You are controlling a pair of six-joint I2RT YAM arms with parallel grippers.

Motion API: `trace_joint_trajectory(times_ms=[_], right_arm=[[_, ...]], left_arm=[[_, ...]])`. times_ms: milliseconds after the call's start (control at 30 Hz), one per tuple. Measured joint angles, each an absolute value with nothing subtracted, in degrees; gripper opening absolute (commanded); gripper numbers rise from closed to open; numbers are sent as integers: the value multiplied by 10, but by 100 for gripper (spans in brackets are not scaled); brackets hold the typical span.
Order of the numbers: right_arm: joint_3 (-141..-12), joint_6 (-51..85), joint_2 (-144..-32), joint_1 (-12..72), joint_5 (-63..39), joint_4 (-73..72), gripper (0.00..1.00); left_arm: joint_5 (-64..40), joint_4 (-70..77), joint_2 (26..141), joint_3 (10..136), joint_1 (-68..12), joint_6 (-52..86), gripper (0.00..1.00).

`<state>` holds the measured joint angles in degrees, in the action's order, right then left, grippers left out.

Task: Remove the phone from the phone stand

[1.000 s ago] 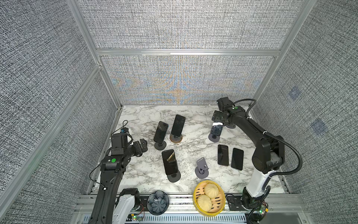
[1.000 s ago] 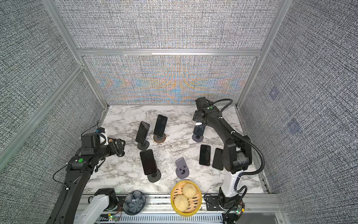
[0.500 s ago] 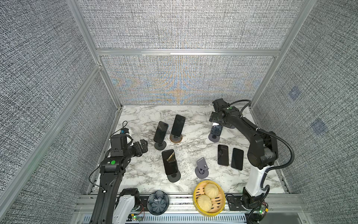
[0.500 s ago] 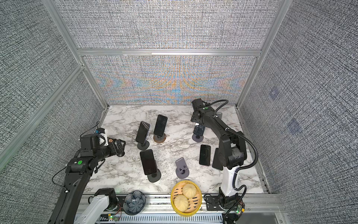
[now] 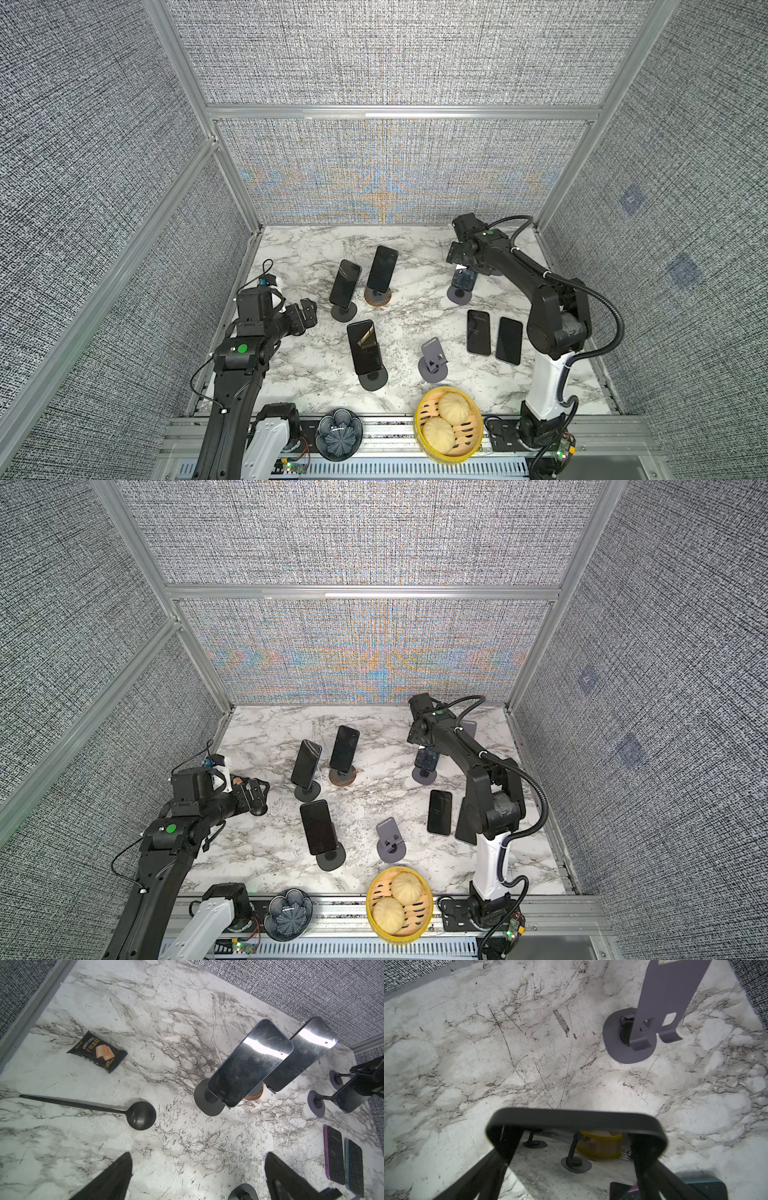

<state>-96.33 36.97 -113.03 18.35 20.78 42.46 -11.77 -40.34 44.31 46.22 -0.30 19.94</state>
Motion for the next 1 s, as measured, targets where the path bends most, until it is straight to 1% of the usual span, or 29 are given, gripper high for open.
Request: trace_joint_trajectory(times_ms=[267,633,1000], right_arm=[[-969,345,-1150,181,207,421,87],[-978,314,-1156,183,208,421,73],[-978,289,-1145,183,207,422,71]], left_arm=[[-118,-403,444,462,-3,199,100],[-118,-403,444,462,-3,199,100],[-117,-403,445,462,-3,200,100]])
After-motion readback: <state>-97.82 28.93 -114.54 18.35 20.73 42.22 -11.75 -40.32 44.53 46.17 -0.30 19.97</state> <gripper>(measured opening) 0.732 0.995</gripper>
